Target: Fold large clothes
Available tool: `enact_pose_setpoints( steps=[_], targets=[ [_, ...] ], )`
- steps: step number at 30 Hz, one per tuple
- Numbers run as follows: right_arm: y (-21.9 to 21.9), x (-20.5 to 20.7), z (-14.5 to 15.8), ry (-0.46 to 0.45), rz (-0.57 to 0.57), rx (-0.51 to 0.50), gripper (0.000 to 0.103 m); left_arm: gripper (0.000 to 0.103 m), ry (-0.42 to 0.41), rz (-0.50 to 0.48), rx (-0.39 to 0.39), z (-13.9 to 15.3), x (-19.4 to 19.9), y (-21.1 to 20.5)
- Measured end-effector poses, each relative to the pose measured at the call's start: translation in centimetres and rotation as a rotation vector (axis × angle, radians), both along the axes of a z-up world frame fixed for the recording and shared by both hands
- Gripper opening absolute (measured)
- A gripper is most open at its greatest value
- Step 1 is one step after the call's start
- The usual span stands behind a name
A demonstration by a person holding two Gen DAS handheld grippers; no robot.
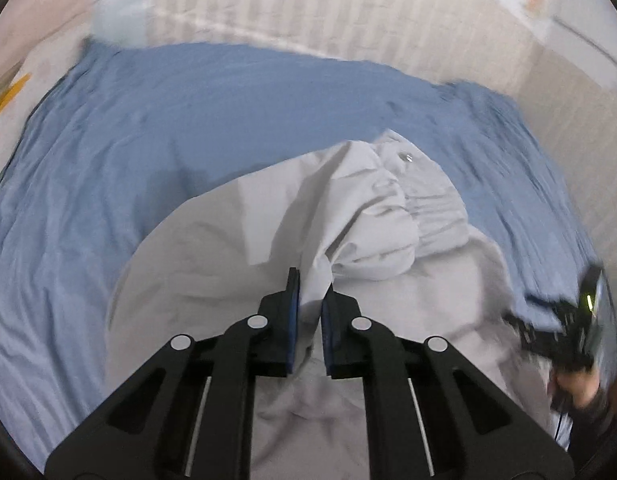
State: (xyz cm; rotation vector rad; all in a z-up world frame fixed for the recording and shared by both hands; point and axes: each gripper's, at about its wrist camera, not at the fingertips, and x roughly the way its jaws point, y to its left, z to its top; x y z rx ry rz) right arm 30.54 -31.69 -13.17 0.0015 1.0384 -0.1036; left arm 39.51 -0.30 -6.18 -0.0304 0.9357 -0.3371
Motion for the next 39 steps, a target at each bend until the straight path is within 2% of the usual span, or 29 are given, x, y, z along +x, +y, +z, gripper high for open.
enact_pose_setpoints(
  steps=[3, 8, 10, 13, 15, 17, 18, 20, 22, 26, 31, 34, 36, 39],
  targets=[
    [-1.6, -0.7, 0.8, 0.001, -0.059, -0.016, 0.073, 0.008, 0.016, -0.088, 0.016, -0.7, -1.8, -4.3],
    [-4.0, -2.1, 1.4, 0.005, -0.132, 0.017, 0.073, 0.008, 0.112, -0.124, 0.056, -5.6, -2.4, -10.1],
    [-4.4, -2.5, 1.3, 0.017, -0.133, 0.004, 0.073, 0.008, 0.142, -0.116, 0.073, -7.1, -2.6, -9.0],
    [-4.8, -2.5, 0.4, 0.063, -0.143, 0.012, 0.073, 0.016, 0.178, -0.075, 0.103, -8.9, -1.6, -8.5],
    [-5.0, -2.5, 0.1, 0.072, -0.158, 0.027, 0.073, 0.025, 0.213, -0.075, 0.094, -8.8, -1.4, -8.4],
    [-4.9, -2.8, 0.1, 0.070, -0.163, 0.054, 0.073, 0.048, 0.218, -0.091, 0.121, -8.0, -1.9, -8.5],
    [-4.8, -2.8, 0.2, 0.068, -0.161, 0.062, 0.073, 0.056, 0.209, -0.101, 0.143, -7.8, -2.2, -8.3],
    [-4.1, -2.9, 0.5, 0.059, -0.151, 0.070, 0.073, 0.087, 0.168, -0.127, 0.192, -6.2, -3.7, -8.3],
    [-3.2, -2.8, 1.1, 0.054, -0.130, 0.087, 0.073, 0.093, 0.117, -0.137, 0.211, -5.2, -5.6, -8.1],
    [-0.8, -2.1, 1.9, 0.047, -0.086, 0.102, 0.073, 0.093, 0.043, -0.098, 0.262, -2.8, -7.7, -4.6],
    [2.7, -0.6, 2.7, 0.044, -0.011, 0.128, 0.073, 0.095, 0.004, 0.032, 0.299, -1.4, -6.7, 1.1],
    [4.5, 0.7, 3.3, 0.052, 0.030, 0.126, 0.073, 0.095, -0.027, 0.100, 0.369, -1.0, -5.6, 4.3],
    [5.5, 1.5, 4.0, 0.051, 0.048, 0.126, 0.073, 0.094, -0.018, 0.144, 0.380, -1.3, -4.2, 6.2],
    [7.0, 2.7, 4.4, 0.059, 0.069, 0.150, 0.073, 0.090, 0.050, 0.154, 0.366, -3.4, -2.6, 7.6]
  ],
)
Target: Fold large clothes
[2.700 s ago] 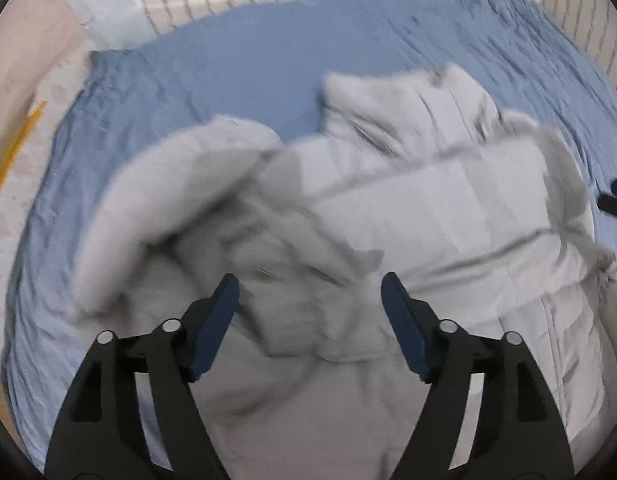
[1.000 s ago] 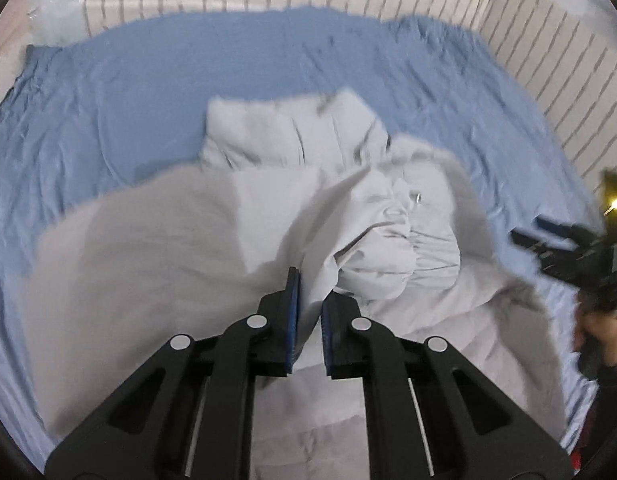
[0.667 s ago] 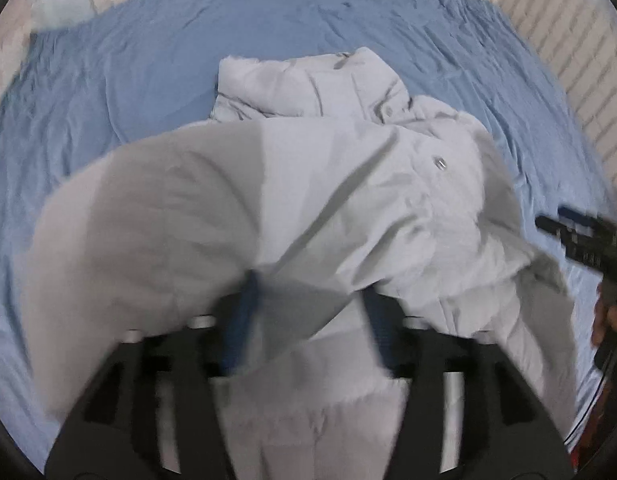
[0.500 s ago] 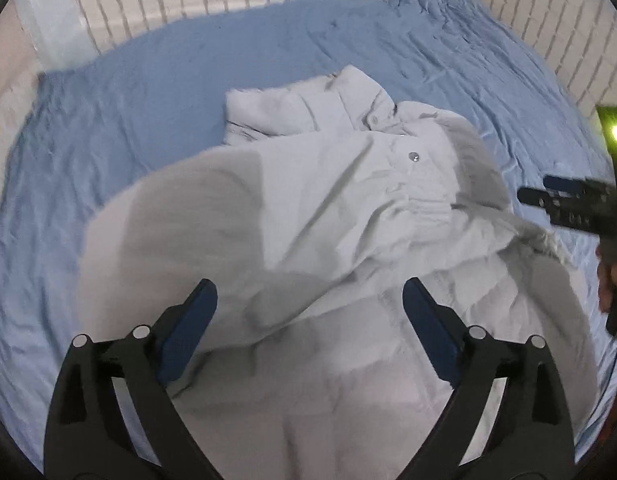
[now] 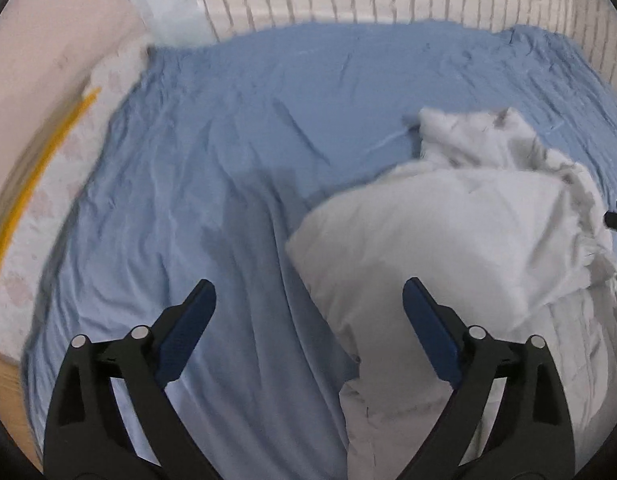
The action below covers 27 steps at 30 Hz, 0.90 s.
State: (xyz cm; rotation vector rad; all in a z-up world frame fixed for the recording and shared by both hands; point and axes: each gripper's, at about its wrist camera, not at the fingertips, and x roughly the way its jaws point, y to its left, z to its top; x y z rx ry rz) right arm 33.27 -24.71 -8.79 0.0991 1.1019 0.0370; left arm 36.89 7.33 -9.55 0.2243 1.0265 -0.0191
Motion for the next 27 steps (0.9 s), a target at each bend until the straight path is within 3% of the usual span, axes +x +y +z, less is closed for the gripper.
enact_pose_setpoints(
  steps=[6, 13, 14, 15, 17, 19, 21, 27],
  targets=[
    [1.5, 1.5, -3.1, 0.073, 0.010, 0.066, 0.073, 0.088, 0.064, -0.026, 0.093, -5.9, 0.2, -1.5],
    [2.0, 2.9, -6.3, 0.085, -0.007, 0.113, 0.071, 0.095, 0.102, -0.003, 0.078, -9.0, 1.4, -0.7],
    [2.0, 2.9, -6.7, 0.081, -0.011, 0.133, 0.067, 0.096, 0.104, 0.004, 0.076, -9.3, 1.5, -0.7],
    [1.9, 2.8, -6.9, 0.074, -0.017, 0.165, 0.056, 0.096, 0.103, 0.006, 0.080, -9.6, 1.4, -0.7],
    [1.9, 2.6, -7.1, 0.066, -0.020, 0.235, 0.044, 0.096, 0.095, 0.011, 0.100, -9.5, 1.3, -0.9],
    [2.2, 2.4, -6.9, 0.062, -0.011, 0.226, 0.038, 0.095, 0.084, 0.011, 0.116, -9.0, 0.9, -1.1],
    [2.0, 2.3, -6.7, 0.052, -0.006, 0.240, 0.024, 0.095, 0.073, 0.011, 0.125, -8.3, 0.4, -1.1],
    [0.3, 0.9, -2.9, -0.053, -0.012, 0.193, 0.014, 0.094, 0.011, 0.015, 0.127, -4.0, -1.5, -0.8]
  ],
)
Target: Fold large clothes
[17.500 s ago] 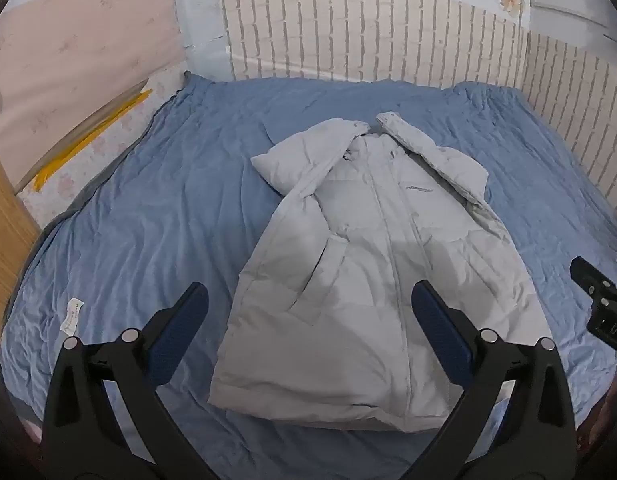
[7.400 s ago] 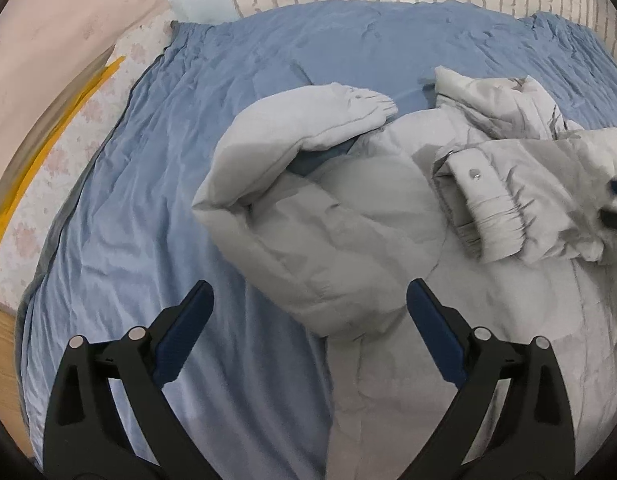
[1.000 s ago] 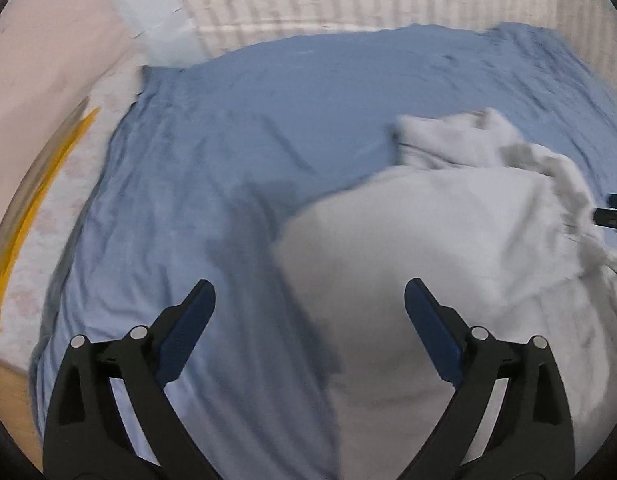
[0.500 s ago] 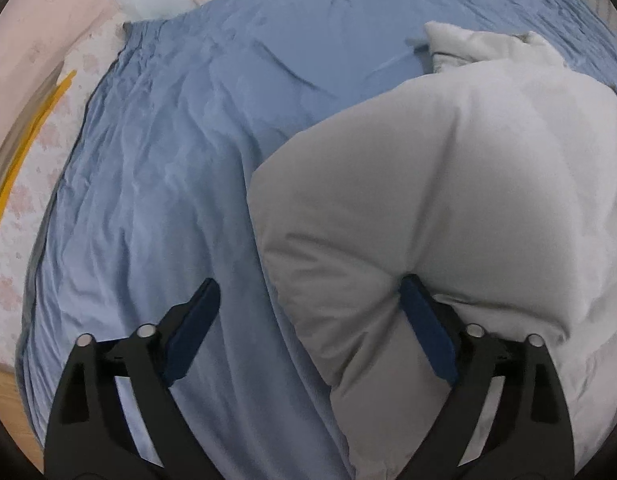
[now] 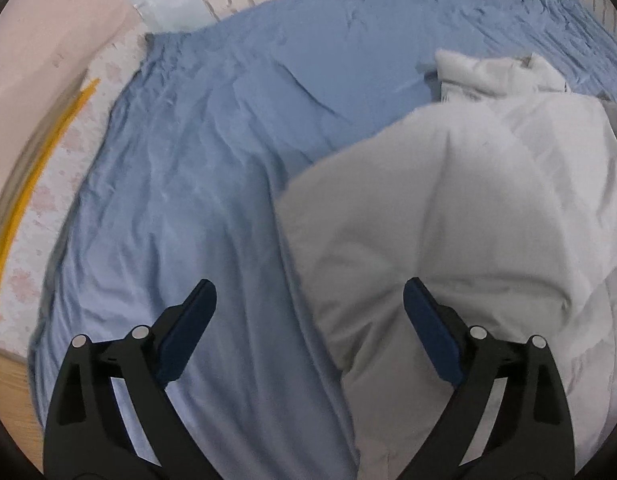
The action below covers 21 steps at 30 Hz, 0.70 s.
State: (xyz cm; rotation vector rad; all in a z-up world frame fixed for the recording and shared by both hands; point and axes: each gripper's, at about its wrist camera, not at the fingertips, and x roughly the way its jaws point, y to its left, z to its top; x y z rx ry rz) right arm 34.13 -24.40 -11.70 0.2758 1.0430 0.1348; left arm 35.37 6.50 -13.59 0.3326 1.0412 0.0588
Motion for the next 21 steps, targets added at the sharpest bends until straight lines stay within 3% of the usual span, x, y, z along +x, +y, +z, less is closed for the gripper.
enact_pose_setpoints(
  steps=[8, 12, 16, 18, 19, 20, 21],
  targets=[
    [-7.4, -2.5, 3.0, -0.041, -0.132, -0.116, 0.014, 0.096, -0.045, -0.004, -0.045, 3.6, -1.1, -0.6],
    [-11.4, -4.6, 2.1, -0.018, -0.199, -0.169, 0.014, 0.096, -0.045, -0.021, -0.073, 3.9, -1.3, -1.6],
    [-14.3, -6.2, -0.5, 0.037, -0.242, -0.131, 0.015, 0.096, -0.036, -0.044, -0.078, 3.5, -1.0, -3.4],
    [-14.6, -6.6, -0.9, 0.027, -0.220, -0.073, 0.019, 0.096, -0.035, -0.056, -0.084, 3.7, -1.4, -3.8],
    [-14.5, -6.8, -0.5, 0.011, -0.222, -0.098, 0.020, 0.096, -0.036, -0.062, -0.092, 3.8, -1.4, -4.1],
    [-14.5, -7.1, 0.0, 0.001, -0.222, -0.118, 0.026, 0.096, -0.036, -0.072, -0.106, 3.8, -1.4, -4.6],
    [-14.5, -7.2, 0.6, -0.014, -0.223, -0.136, 0.039, 0.096, -0.038, -0.086, -0.125, 4.1, -1.5, -5.0]
  ],
)
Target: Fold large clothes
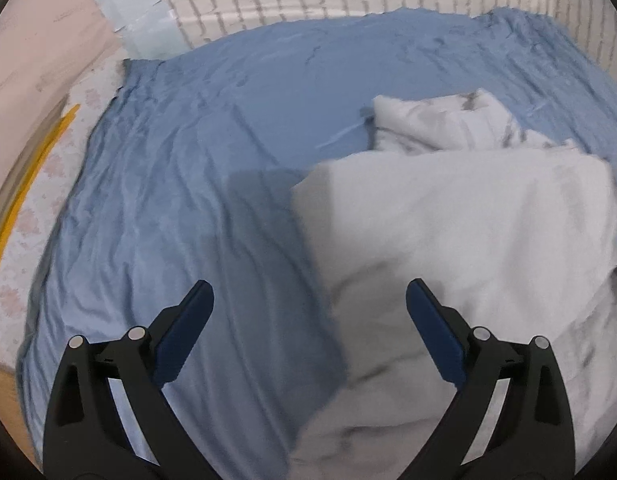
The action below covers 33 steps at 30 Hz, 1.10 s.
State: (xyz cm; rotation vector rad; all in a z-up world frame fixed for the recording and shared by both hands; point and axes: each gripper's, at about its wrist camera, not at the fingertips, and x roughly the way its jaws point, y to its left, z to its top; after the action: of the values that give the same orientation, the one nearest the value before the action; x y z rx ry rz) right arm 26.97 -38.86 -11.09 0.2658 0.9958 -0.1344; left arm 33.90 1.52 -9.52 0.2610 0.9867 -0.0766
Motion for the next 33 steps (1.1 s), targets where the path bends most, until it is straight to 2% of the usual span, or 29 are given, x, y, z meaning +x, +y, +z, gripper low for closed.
enact_pose_setpoints(
  steps=[2, 4, 7, 9, 10, 11, 13, 14, 18, 22, 25, 28, 31, 33],
  targets=[
    [0.1, -0.2, 1.5, -0.039, -0.004, -0.024, 0.049, 0.095, -0.017, -0.022, -0.023, 0.5, 0.0, -1.1],
    [1.0, 0.1, 2.6, -0.060, 0.010, -0.046, 0.049, 0.094, -0.029, -0.040, -0.042, 0.8, 0.0, -2.3],
    [3.1, 0.8, 3.3, -0.064, 0.057, -0.044, 0.049, 0.083, -0.024, -0.052, -0.053, 0.4, 0.3, -4.2],
    [4.6, 1.8, 2.9, -0.052, 0.086, -0.025, 0.049, 0.071, -0.009, -0.051, -0.049, -0.3, 0.7, -5.3],
    [5.1, 2.1, 2.6, -0.044, 0.094, -0.027, 0.047, 0.058, 0.001, -0.051, -0.047, -0.7, 1.0, -5.7],
    [5.8, 2.6, 2.2, -0.030, 0.095, -0.034, 0.043, 0.042, 0.019, -0.049, -0.048, -1.1, 1.2, -5.9],
    [6.6, 3.4, 1.8, -0.008, 0.097, -0.017, 0.027, 0.022, 0.096, -0.029, -0.047, -2.6, 2.7, -6.5],
    [7.2, 4.0, 1.7, 0.005, 0.104, -0.007, 0.016, 0.022, 0.113, -0.015, -0.045, -3.1, 3.3, -6.7],
    [8.8, 5.8, 0.5, 0.061, 0.127, -0.058, 0.012, 0.017, 0.187, 0.032, -0.054, -5.4, 5.3, -6.3],
    [8.7, 6.8, -2.4, 0.119, 0.133, -0.004, 0.012, 0.015, 0.205, 0.030, -0.056, -8.0, 5.1, -5.2],
    [9.1, 7.3, -4.0, 0.134, 0.150, -0.018, 0.010, 0.015, 0.193, 0.005, -0.015, -8.8, 5.0, -5.5],
    [9.6, 8.4, -5.0, 0.157, 0.166, -0.054, 0.009, 0.015, 0.230, 0.020, -0.019, -9.3, 6.6, -5.6],
    [9.5, 9.5, -5.8, 0.179, 0.161, -0.048, 0.009, 0.015, 0.261, 0.039, -0.039, -10.1, 7.9, -5.8],
    [9.4, 9.9, -6.1, 0.189, 0.160, -0.043, 0.009, 0.014, 0.261, 0.024, -0.012, -10.6, 8.3, -6.2]
  ],
)
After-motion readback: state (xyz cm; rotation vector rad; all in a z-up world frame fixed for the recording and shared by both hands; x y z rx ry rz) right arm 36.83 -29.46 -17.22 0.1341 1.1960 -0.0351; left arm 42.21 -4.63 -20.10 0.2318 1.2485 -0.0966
